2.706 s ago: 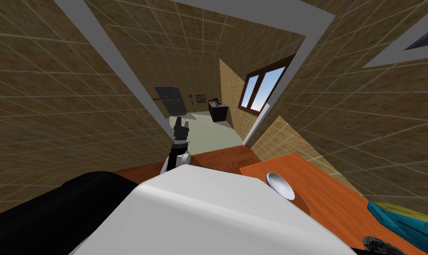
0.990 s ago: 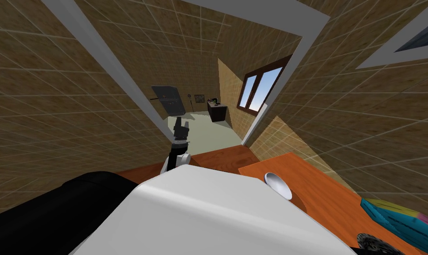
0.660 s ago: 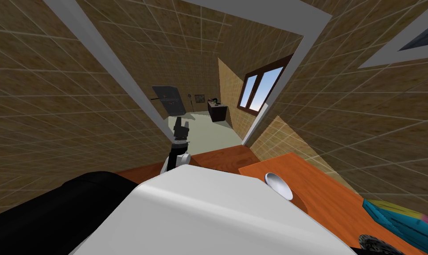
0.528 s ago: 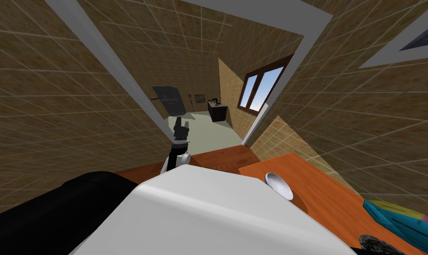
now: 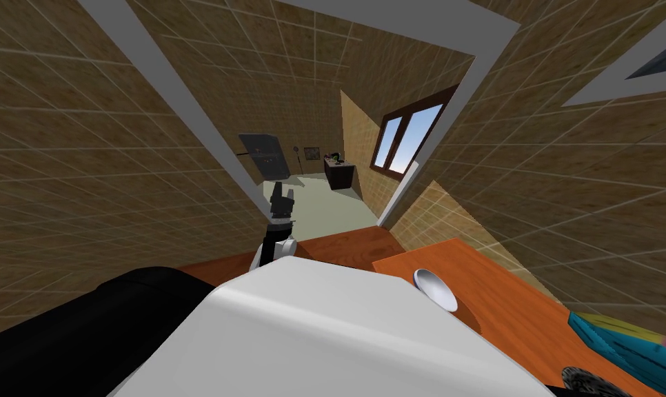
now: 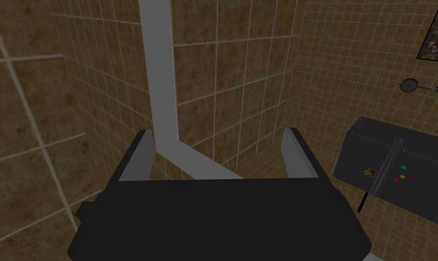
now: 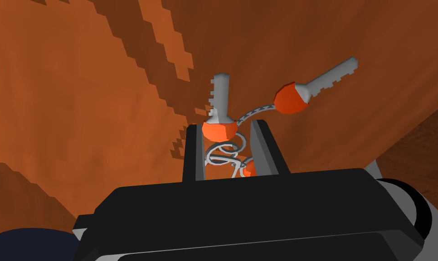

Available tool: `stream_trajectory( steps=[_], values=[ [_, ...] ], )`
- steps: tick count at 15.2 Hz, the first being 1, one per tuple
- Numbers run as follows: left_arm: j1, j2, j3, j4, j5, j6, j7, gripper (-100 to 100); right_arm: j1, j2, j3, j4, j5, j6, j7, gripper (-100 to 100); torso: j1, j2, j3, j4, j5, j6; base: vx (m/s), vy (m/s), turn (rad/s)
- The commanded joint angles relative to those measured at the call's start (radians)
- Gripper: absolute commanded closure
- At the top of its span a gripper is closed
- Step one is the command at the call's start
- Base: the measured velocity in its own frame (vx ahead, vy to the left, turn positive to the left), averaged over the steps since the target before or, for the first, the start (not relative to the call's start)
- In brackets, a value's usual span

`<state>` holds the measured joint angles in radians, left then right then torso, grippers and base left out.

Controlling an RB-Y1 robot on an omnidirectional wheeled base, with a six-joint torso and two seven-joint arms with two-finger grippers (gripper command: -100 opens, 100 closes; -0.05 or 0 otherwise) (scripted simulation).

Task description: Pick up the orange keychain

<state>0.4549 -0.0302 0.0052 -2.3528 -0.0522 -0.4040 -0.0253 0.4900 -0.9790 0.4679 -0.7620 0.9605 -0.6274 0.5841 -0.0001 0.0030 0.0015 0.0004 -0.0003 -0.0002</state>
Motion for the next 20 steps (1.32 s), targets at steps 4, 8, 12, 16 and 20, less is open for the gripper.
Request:
stream_trajectory(
  steps=[4,8,12,16,20],
  values=[
    [0.0,0.0,0.0,0.0,0.0,0.0,0.0,0,-0.017,-0.037,0.094,0.006,-0.115,0.015,0.038,100,0.0,0.0,0.0,0.0,0.0,0.0,-0.009,0.012,0.013],
    [0.0,0.0,0.0,0.0,0.0,0.0,0.0,0,-0.027,-0.06,0.148,0.005,-0.205,0.025,0.058,100,0.001,0.0,0.0,0.0,0.0,0.0,-0.007,0.014,0.011],
    [0.0,0.0,0.0,0.0,0.0,0.0,0.0,0,-0.036,-0.084,0.202,0.005,-0.277,0.035,0.079,100,0.0,0.0,0.0,0.0,0.0,0.001,-0.007,0.01,0.01],
    [0.0,0.0,0.0,0.0,0.0,0.0,0.0,0,-0.054,-0.13,0.296,0.004,-0.371,0.054,0.119,100,0.0,0.0,0.0,0.0,0.0,0.001,-0.008,0.012,0.014],
    [0.0,0.0,0.0,0.0,0.0,0.0,0.0,0,-0.053,-0.128,0.306,0.005,-0.404,0.054,0.119,100,0.0,0.0,0.0,0.0,0.0,0.001,-0.005,0.009,0.005]
  ],
)
